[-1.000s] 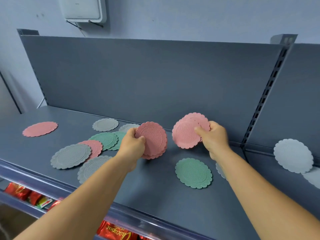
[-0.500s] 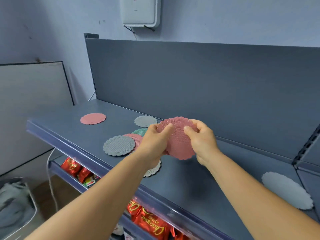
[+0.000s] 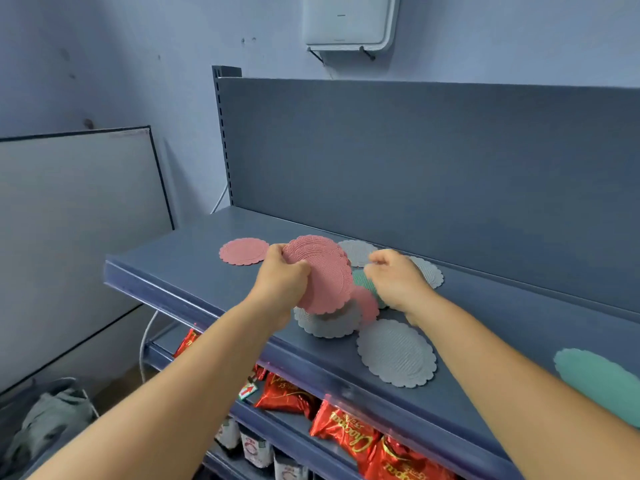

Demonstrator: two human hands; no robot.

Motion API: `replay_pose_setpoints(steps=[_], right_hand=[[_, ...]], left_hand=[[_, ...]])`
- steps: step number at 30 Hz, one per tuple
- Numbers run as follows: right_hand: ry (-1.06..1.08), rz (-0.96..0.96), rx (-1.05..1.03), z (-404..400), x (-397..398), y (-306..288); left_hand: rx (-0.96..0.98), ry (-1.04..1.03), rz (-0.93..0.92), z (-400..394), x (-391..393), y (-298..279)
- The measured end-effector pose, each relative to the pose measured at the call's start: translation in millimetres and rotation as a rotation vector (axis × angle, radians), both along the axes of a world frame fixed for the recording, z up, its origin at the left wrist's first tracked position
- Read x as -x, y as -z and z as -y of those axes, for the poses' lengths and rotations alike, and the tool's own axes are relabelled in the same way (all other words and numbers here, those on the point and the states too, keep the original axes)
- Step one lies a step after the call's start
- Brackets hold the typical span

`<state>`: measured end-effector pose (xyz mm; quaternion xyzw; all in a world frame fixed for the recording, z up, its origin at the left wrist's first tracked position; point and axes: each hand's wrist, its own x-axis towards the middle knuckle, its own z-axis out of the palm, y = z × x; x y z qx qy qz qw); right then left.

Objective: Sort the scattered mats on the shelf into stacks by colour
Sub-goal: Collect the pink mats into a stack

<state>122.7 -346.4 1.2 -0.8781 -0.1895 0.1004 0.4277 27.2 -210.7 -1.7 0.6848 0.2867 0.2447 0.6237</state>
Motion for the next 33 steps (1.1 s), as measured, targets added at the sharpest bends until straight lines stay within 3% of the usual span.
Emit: replay_pose_setpoints(steps=[4,13,17,24,28,33], right_hand=[[0.033,0.052,0.365,-10.6,2.2,7.0],[0.088,0.002,0.476,-22.6,6.7,-1.0],[0.144,0.013,0.313,-19.8,6.0,1.3],[0.291,0.277,-0.049,-38.2,-2.7,-9.7],[0.201,0.095,-0.209,-78.6,-5.1,-12.1],[0.053,-0.112,-0.225,-141.1,-5.3,-5.6]], left_hand=[[0.003,0.009,-0.025,-40.3,3.7,7.3],[0.054,0.152,-0.060,-70.2,5.0,19.6],[0.068,0.195,-0.021,-76.2,6.7,16.8],[0.032,0.172,-0.028,-90.3,9.4,12.6],[0.047,0.078,-0.045,-109.4,18.4,11.2],[0.050,-0.085,-0.098,-145.9,32.5,8.0]])
